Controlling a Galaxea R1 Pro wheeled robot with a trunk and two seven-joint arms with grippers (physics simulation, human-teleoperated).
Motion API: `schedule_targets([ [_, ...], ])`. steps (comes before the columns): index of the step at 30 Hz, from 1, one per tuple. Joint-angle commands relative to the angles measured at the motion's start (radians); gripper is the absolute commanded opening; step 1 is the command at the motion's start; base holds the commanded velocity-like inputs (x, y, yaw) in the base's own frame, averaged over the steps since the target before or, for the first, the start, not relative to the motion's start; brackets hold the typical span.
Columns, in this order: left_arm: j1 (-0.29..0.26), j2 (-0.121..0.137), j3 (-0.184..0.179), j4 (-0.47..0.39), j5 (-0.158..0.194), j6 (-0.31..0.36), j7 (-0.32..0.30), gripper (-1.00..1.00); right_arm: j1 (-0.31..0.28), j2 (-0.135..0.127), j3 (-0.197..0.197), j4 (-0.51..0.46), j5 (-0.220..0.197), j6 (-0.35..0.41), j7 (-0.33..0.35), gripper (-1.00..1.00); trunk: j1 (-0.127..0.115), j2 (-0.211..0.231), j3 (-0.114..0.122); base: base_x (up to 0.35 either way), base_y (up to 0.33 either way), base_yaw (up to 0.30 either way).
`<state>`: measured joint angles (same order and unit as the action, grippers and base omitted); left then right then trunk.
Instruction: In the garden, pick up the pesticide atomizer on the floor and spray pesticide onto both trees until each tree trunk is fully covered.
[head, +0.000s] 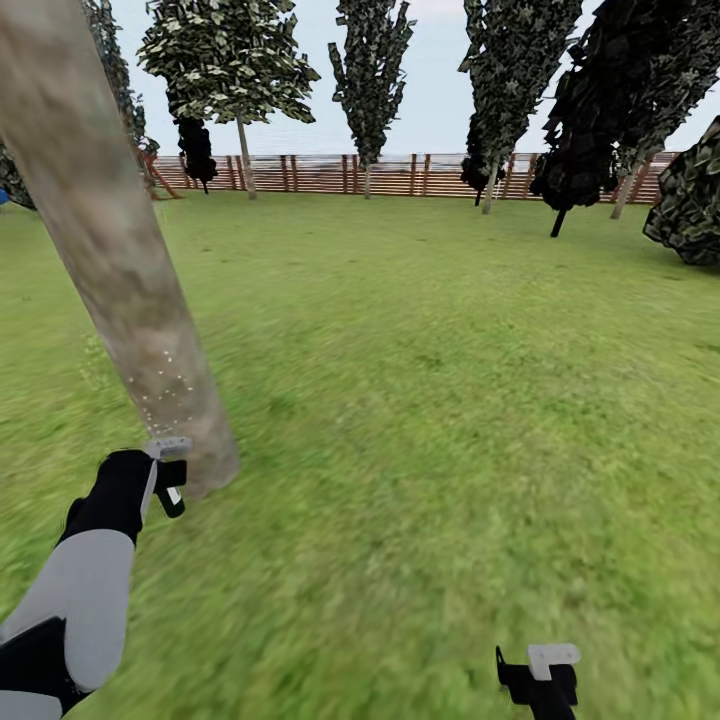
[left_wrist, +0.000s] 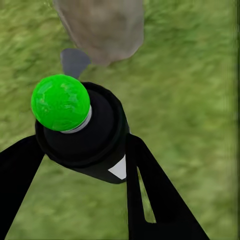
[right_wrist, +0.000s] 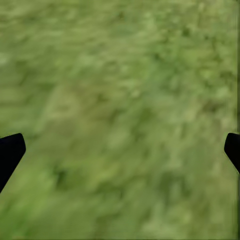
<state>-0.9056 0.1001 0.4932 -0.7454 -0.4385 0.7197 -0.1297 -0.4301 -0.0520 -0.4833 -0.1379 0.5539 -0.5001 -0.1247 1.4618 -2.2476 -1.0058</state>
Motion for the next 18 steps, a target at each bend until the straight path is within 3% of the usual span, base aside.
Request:
schedule_targets([
  [1,-0.001,0.000,0.003,0.015,-0.013,-0.006,-0.008,-1.00,-0.001,0.000,-0.005,0.002,0.011,-0.003,-0.006,1.00,0.000,0.000,-0.001,0.243,-0.185,0.001],
  [6,-0.001,0.008,0.005,0.052,-0.013,-0.023,-0.004,-1.00,-0.001,0.000,-0.005,0.001,0.011,-0.003,-0.006,1.00,0.000,0.000,-0.001,0.216,-0.196,0.000],
  [11,0.022,0.012,0.008,0.049,-0.013,-0.023,-0.004,-1.00,-0.001,0.001,-0.005,0.001,0.011,-0.003,-0.006,1.00,0.000,0.000,-0.001,0.014,-0.260,0.008],
  [18,0.034,0.012,0.008,0.047,-0.012,-0.023,-0.003,-1.00,-0.001,0.001,-0.005,0.001,0.011,-0.003,-0.006,1.00,0.000,0.000,-0.001,0.000,-0.272,0.227],
])
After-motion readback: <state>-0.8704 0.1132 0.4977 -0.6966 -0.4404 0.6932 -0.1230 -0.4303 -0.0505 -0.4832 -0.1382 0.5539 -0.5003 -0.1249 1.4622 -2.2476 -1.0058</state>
